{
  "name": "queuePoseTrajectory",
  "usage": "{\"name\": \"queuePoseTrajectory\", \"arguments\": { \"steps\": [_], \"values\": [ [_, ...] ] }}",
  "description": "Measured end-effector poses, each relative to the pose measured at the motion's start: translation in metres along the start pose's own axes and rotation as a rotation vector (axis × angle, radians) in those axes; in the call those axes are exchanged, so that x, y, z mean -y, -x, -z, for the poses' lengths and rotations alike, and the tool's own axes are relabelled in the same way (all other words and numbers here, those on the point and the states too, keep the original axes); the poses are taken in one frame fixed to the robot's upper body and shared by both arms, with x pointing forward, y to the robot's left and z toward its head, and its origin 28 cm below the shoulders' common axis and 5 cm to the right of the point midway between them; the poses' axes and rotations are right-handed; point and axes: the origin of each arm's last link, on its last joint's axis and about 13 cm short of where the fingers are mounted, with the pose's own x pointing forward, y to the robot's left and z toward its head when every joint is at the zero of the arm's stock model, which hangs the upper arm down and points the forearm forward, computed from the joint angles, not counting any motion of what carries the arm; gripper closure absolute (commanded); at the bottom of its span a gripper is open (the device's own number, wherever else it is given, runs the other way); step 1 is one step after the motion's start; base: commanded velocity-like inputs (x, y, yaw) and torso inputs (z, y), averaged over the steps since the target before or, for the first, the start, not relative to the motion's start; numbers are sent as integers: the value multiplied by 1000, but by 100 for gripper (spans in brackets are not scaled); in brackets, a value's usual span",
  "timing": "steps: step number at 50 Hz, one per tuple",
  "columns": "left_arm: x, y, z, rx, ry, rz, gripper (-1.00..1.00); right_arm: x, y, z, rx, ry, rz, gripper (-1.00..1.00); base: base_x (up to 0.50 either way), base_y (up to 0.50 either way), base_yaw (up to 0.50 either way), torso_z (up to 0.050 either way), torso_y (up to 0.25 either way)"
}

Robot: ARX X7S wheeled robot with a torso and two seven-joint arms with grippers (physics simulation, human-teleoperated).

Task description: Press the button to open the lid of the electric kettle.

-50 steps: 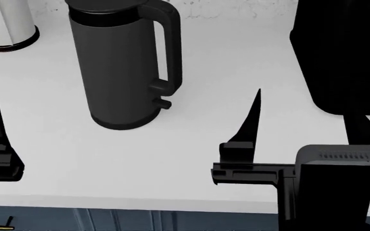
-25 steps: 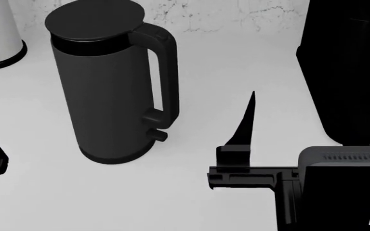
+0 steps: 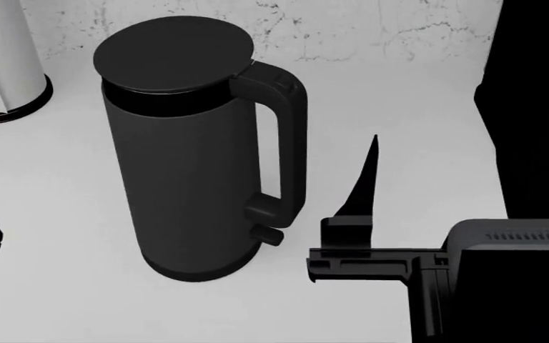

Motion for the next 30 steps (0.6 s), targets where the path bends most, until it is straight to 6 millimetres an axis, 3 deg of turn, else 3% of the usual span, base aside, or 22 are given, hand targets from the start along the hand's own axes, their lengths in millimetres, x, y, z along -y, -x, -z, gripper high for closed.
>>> {"name": "queuePoseTrajectory", "arguments": {
  "steps": [7,12,19,30],
  "values": [
    [0,0,-1,1,0,-1,-100,1,0,0,0,-1,2,-100,0,0,0,0,0],
    [-1,1,-1,1,-1,-1,-100,1,1,-1,8,-4,-9,-100,500,0,0,0,0],
    [-2,1,-1,1,1,-5,-100,3,-2,-5,-4,-3,-9,-100,31,0,0,0,0],
    [-5,2,-2,0,8,-13,-100,20,-27,-36,-41,43,34,-100,0,0,0,0,1]
  ]
}}
